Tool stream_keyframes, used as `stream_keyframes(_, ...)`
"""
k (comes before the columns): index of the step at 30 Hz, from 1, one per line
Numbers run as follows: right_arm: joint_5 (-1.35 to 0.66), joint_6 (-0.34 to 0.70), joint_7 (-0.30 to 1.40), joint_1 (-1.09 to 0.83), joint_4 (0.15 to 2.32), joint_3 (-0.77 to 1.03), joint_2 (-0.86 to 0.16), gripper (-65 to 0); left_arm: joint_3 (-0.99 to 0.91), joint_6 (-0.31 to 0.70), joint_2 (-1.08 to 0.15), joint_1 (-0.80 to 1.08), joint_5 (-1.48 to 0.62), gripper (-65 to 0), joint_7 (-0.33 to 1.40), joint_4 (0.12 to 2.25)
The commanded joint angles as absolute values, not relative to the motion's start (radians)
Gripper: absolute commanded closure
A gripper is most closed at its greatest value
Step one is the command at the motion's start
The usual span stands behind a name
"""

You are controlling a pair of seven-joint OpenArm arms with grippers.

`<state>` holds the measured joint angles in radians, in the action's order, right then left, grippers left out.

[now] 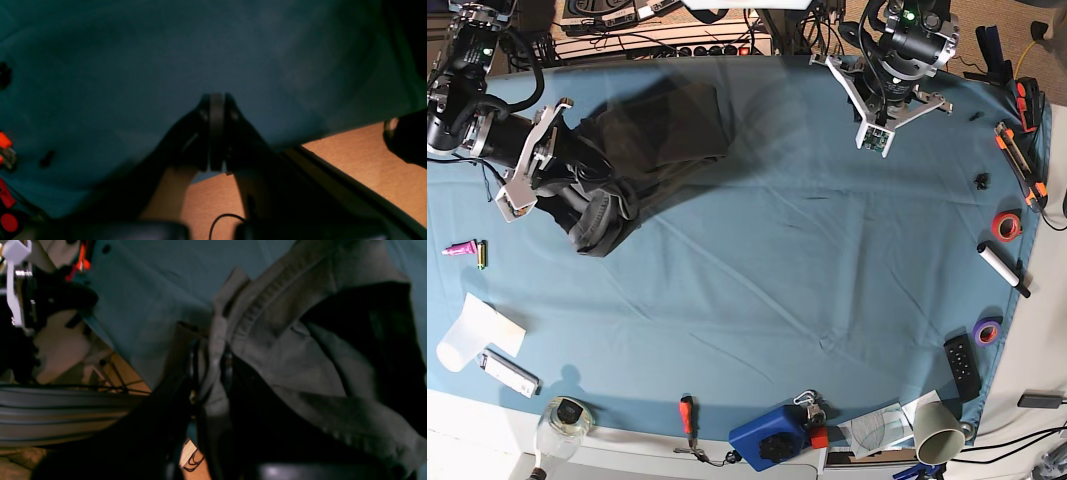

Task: Fold the T-shirt properly
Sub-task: 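Lift and roll the bundle with the right gripper toward the left gripper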

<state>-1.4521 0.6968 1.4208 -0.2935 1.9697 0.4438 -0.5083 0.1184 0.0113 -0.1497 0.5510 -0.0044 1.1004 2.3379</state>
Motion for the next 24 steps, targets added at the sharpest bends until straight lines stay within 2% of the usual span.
stream_keyframes(1, -1.484, 0.698, 1.396, -0.286, 1.983, 0.436, -0.524, 0.0, 0.12, 0.007, -0.15, 0.557, -0.008, 0.0, 1.089, 2.356)
stream_keyframes(10, -1.484, 0.698, 1.396, -0.286, 1.983, 0.19, -0.518, 0.0, 0.12, 0.007, -0.15, 0.557, 0.027, 0.0, 1.084, 2.356)
stream_keyframes(14, -1.478, 0.698, 1.396, -0.288, 1.983, 0.184, -0.456, 0.0, 0.12, 0.007, -0.15, 0.557, 0.027, 0.0, 1.083, 2.356)
stream_keyframes(19, -1.316, 0.698, 1.396, -0.288, 1.983, 0.184, -0.373, 0.0, 0.12, 0.007, -0.15, 0.557, 0.027, 0.0, 1.073, 2.356)
stream_keyframes(24, -1.274, 0.698, 1.396, -0.288, 1.983, 0.183, -0.36, 0.0, 0.12, 0.007, -0.15, 0.557, 0.027, 0.0, 1.073, 2.356)
